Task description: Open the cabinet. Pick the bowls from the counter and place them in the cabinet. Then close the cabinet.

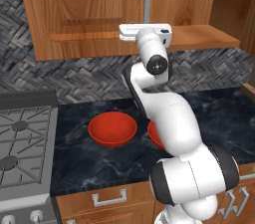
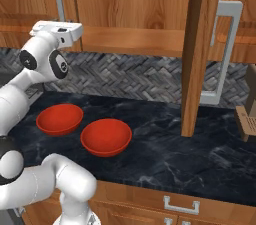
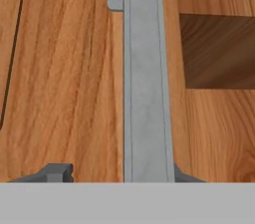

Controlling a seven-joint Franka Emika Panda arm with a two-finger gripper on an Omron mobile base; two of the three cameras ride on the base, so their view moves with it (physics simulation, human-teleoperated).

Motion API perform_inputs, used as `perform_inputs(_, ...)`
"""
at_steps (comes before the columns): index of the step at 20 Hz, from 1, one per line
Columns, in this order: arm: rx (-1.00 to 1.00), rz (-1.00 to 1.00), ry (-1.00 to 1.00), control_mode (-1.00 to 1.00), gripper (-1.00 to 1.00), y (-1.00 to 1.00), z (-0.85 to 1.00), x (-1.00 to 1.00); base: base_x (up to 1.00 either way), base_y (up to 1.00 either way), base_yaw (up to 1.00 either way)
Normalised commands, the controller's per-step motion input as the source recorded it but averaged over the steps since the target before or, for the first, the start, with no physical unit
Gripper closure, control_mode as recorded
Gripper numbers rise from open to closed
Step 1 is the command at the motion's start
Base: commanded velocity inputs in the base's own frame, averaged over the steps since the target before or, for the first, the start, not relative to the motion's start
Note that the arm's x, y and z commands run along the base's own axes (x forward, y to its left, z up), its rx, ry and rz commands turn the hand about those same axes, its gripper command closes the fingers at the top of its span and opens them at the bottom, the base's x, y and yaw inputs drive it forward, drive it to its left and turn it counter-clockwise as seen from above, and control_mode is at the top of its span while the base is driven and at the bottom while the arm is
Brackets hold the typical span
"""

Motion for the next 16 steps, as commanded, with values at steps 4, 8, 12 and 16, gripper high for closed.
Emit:
perform_inputs(4,0.03,0.01,0.05,-1.00,1.00,0.00,-0.01,0.52,0.00,0.00,0.00)
perform_inputs(8,0.13,0.10,0.12,-1.00,1.00,-0.03,-0.06,0.44,0.00,0.00,0.00)
perform_inputs(12,0.11,0.18,0.00,-1.00,1.00,0.36,-0.30,-0.05,0.00,0.00,0.00)
perform_inputs(16,-0.13,0.23,-0.28,-1.00,1.00,0.93,-0.27,-0.15,0.00,0.00,0.00)
